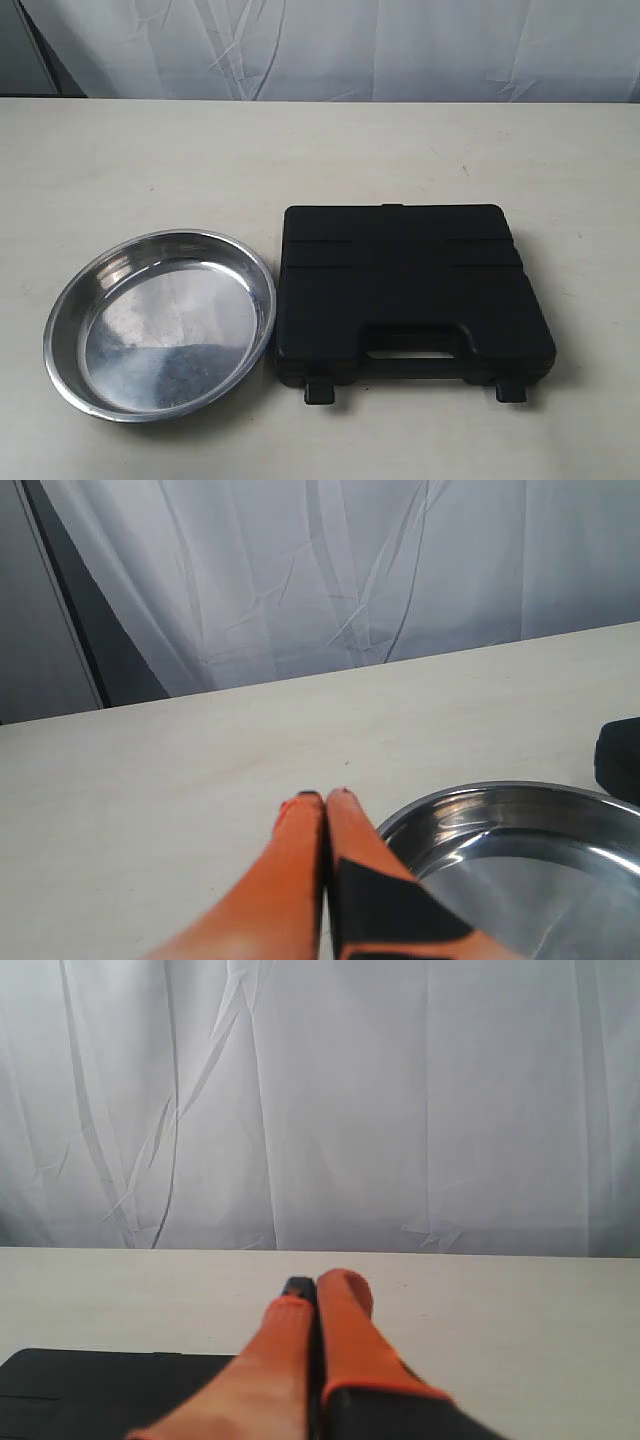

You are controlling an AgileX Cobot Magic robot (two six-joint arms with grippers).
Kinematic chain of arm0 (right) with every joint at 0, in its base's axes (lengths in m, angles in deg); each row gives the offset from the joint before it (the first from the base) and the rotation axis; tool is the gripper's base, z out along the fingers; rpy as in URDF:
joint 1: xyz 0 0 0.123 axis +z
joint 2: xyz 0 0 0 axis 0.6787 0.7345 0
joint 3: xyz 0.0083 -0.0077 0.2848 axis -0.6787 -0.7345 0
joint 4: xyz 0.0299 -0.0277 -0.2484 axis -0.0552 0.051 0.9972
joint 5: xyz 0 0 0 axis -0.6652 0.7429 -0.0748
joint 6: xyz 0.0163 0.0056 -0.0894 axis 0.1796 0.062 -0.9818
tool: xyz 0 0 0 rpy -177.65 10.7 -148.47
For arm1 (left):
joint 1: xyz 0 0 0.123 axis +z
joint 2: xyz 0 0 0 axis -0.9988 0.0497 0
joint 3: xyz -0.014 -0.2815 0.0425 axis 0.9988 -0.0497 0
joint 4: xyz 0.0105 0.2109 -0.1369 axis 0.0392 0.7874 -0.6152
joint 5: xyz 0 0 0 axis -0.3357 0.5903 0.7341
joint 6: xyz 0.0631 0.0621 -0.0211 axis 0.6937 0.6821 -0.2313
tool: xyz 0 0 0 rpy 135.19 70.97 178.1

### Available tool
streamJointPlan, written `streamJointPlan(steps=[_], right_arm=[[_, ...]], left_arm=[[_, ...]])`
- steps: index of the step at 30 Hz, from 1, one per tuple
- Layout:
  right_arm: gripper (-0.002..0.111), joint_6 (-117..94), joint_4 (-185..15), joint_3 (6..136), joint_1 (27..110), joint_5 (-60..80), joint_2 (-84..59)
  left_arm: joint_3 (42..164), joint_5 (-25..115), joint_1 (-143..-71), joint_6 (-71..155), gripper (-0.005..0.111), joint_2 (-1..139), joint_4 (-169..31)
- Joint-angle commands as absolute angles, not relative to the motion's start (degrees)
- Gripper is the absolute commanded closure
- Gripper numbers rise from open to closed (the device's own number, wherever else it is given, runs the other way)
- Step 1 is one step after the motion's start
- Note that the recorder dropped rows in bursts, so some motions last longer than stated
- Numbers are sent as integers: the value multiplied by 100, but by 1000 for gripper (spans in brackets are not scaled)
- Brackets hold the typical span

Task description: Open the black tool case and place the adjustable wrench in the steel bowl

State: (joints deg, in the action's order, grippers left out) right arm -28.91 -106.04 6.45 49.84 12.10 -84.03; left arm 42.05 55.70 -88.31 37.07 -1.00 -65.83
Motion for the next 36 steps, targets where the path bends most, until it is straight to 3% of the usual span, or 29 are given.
streamJointPlan(steps=[1,11,20,27,30,36], right_arm=[[108,-2899,-10617,620,4950,1213,-8449],[108,-2861,-10718,620,4950,869,-8449],[108,-1403,-13935,620,4950,-170,-8449],[109,-554,-14432,692,4950,802,-8449],[109,-1183,-13437,1408,4950,1903,-8449],[109,-4153,-12969,2725,4958,2159,-7944]], left_arm=[[4216,5532,-8838,3704,106,-80,-6591],[4216,5532,-8838,3704,106,-80,-6591],[4216,5532,-8838,3704,106,-80,-6591],[4216,5532,-8838,3704,106,-80,-6591],[4216,5532,-8838,3704,106,-80,-6591],[4216,5532,-8838,3704,106,-80,-6591]])
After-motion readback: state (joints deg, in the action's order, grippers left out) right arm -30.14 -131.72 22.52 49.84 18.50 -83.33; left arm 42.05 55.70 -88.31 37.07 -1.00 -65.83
